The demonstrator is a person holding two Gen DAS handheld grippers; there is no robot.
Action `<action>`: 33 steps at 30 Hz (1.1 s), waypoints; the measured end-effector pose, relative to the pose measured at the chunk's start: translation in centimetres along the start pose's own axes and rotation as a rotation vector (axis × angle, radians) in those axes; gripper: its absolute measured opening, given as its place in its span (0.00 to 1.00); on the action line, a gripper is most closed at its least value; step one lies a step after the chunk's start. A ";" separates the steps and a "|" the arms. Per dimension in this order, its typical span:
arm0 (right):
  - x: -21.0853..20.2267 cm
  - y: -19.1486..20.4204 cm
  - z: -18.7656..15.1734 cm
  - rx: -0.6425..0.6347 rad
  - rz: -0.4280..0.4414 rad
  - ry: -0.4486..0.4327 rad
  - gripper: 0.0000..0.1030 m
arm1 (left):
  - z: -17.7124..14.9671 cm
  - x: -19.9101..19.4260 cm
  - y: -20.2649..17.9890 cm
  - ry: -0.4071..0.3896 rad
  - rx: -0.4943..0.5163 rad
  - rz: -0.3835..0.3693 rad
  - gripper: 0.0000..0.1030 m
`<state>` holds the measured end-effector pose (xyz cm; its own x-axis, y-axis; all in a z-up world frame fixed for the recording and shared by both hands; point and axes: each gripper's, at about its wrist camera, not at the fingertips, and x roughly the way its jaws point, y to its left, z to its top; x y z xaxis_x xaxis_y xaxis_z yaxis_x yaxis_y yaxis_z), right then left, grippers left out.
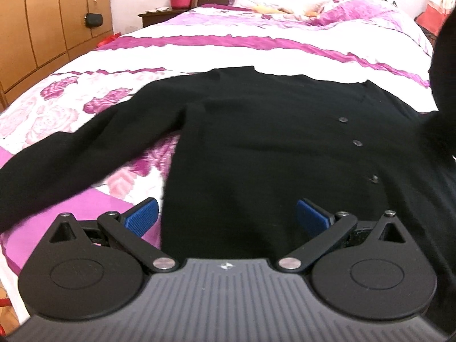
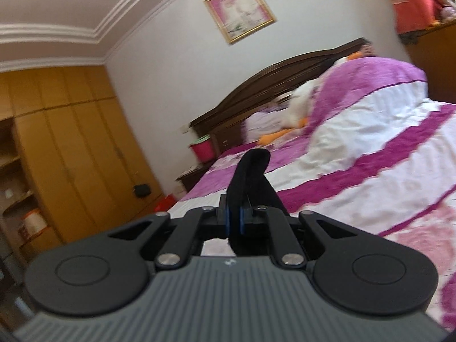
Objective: Fold small clothes
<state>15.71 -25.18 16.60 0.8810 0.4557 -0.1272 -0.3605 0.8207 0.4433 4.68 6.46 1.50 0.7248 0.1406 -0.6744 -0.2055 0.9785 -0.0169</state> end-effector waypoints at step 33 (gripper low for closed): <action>8.4 -0.5 -8.7 -0.074 -0.072 0.335 0.38 | 4.0 0.5 2.4 -0.109 -0.071 -0.086 1.00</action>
<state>20.64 -18.72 7.59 0.7600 0.4738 -0.4449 -0.3336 0.8719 0.3586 7.16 9.48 4.12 0.8079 0.0764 -0.5843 -0.1832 0.9750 -0.1258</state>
